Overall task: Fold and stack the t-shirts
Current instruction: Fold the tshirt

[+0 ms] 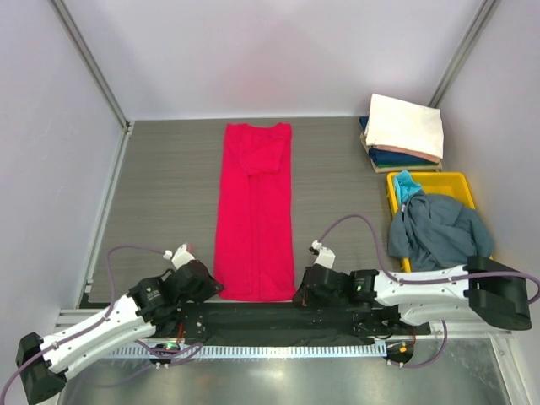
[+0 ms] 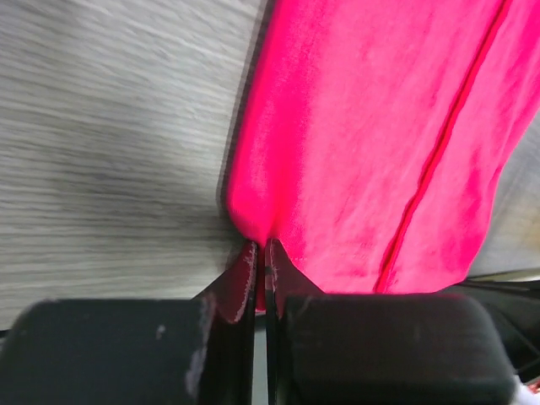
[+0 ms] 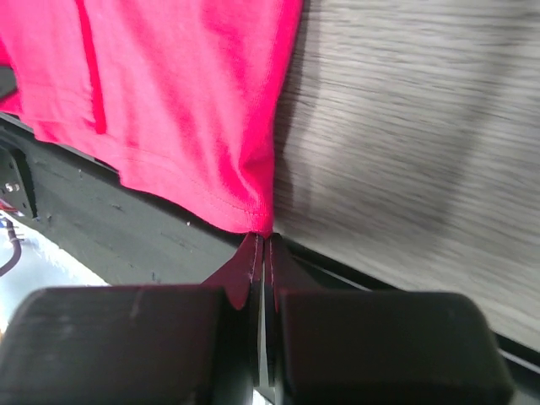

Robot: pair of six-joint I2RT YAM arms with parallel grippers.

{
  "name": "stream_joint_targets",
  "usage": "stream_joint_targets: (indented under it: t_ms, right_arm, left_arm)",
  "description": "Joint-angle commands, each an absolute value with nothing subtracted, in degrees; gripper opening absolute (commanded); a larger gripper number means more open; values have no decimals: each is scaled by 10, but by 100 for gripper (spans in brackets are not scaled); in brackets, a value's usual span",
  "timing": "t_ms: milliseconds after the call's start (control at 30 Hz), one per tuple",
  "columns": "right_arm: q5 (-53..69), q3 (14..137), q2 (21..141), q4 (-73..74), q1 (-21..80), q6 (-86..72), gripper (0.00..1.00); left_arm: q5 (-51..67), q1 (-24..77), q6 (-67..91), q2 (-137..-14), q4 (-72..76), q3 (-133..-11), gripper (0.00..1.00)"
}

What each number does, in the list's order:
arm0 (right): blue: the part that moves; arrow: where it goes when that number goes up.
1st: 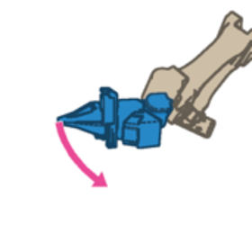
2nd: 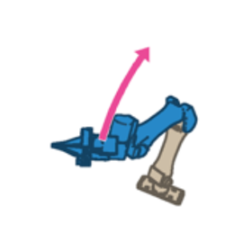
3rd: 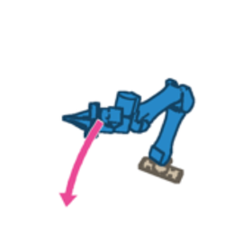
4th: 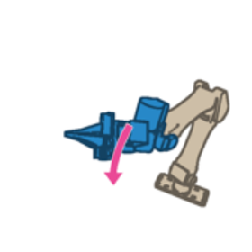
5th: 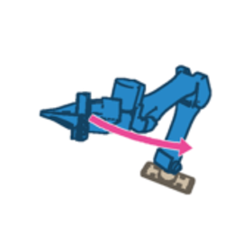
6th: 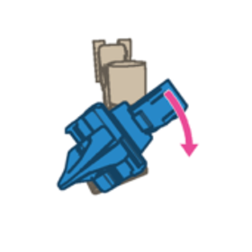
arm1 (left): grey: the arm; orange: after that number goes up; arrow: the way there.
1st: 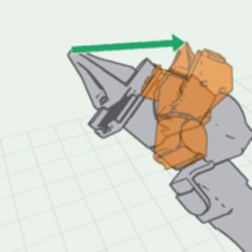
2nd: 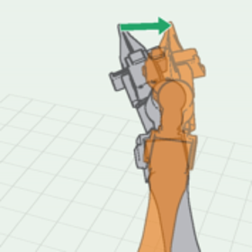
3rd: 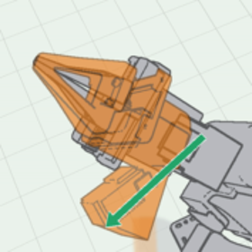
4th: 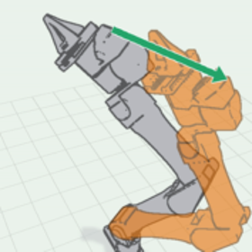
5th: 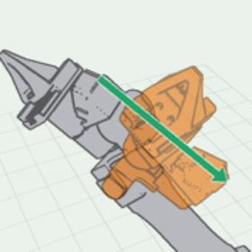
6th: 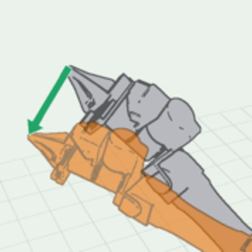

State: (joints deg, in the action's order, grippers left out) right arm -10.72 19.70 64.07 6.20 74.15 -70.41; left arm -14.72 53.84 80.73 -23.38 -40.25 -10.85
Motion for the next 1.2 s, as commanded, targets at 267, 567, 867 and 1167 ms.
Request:
stream_joint_targets:
  t_ms: [267, 567, 867, 1167]
  right_arm:
    - [-176, 239, 475, 210, 742, -681, 1]
    - [-184, 374, 576, 221, 634, -530, 1]
    - [-103, 547, 721, 225, 469, -368, 1]
    - [-76, 678, 875, 231, 383, -302, 1]
  left_arm:
    - [-94, 538, 766, -285, -411, -213, 0]
    - [-174, 530, 668, -424, -435, -367, 0]
    - [-59, 336, 525, -564, -370, -468, 0]
    - [67, 206, 441, -752, -294, -561, 0]
